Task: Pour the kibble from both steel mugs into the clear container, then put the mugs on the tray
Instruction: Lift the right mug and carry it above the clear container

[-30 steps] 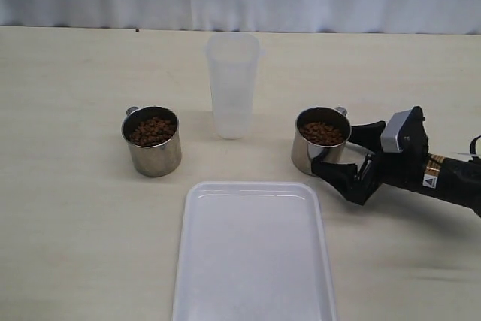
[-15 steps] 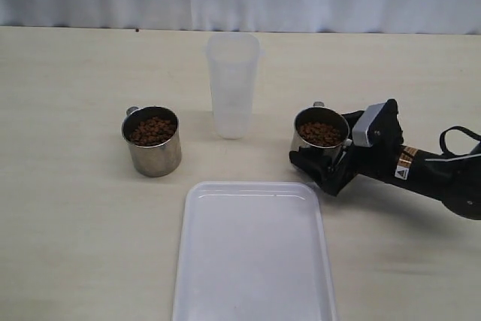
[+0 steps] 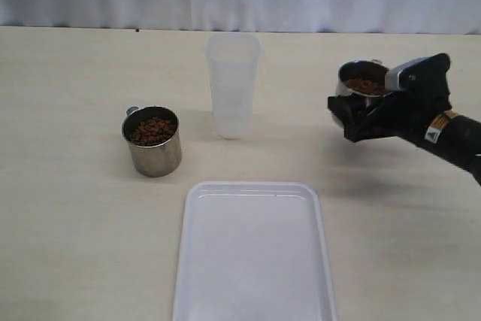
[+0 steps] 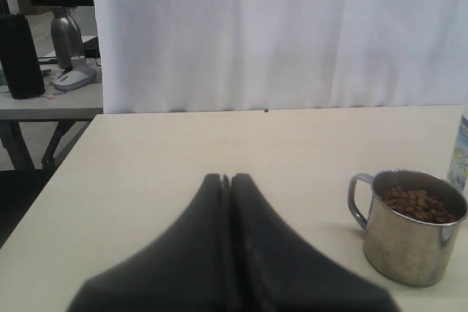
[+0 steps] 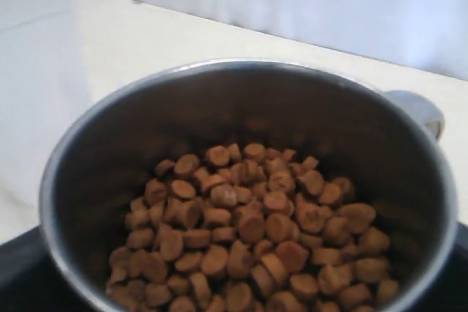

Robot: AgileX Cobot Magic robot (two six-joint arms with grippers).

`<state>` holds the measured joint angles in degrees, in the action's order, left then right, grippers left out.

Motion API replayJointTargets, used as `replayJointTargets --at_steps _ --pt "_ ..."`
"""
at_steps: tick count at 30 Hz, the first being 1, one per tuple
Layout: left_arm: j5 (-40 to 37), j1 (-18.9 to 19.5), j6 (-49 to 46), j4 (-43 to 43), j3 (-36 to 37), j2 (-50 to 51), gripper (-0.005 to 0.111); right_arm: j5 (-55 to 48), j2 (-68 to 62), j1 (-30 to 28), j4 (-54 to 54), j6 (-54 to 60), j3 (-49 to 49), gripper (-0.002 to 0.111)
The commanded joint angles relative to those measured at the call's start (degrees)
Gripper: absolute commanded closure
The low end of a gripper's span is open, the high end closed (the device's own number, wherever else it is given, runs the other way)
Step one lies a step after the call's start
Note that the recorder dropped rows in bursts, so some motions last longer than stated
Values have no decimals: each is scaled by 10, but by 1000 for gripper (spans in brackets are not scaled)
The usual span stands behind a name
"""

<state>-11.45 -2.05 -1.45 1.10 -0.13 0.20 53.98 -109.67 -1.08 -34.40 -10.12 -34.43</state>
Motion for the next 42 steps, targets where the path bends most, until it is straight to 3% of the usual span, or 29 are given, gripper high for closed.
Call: replayJointTargets --at_steps 1,5,9,12,16,17,19,22,24,25,27,28,30,32,34,39,42 --pt "10 -3 0 -4 1 -2 107 -235 112 29 169 15 5 103" --pt "10 -3 0 -4 1 -2 107 -328 170 54 319 132 5 103" --pt "10 -3 0 -4 1 -2 107 -338 185 92 490 294 5 103" --pt "10 -3 0 -4 1 -2 107 -319 185 130 552 384 5 103" --pt "7 -3 0 -4 1 -2 107 -283 185 156 625 385 5 103" --pt "4 -3 0 -4 1 -2 107 -283 185 144 600 341 5 103" --pt "6 -3 0 -4 1 -2 107 -295 185 106 440 179 5 104" --pt "6 -3 0 -4 1 -2 107 -243 185 49 123 -96 15 104" --pt "6 -3 0 -4 1 -2 107 -120 181 -13 -105 -283 21 104" --pt "6 -3 0 -4 1 -2 107 29 165 -78 -256 -391 19 104" --pt "6 -3 0 -4 1 -2 107 81 145 -123 -326 -438 11 104" --pt "6 -3 0 -4 1 -2 107 27 144 -122 -336 -440 8 103" --pt "6 -3 0 -4 1 -2 107 -135 152 -76 -331 -454 -16 103" --pt "6 -3 0 -4 1 -2 107 -342 165 13 -334 -467 -45 103" --pt "6 -3 0 -4 1 -2 107 -590 161 140 -334 -465 -86 103" --pt "6 -3 0 -4 1 -2 107 -719 162 257 -375 -466 -138 103" --pt "8 -3 0 -4 1 -2 107 -721 162 280 -385 -466 -170 103"
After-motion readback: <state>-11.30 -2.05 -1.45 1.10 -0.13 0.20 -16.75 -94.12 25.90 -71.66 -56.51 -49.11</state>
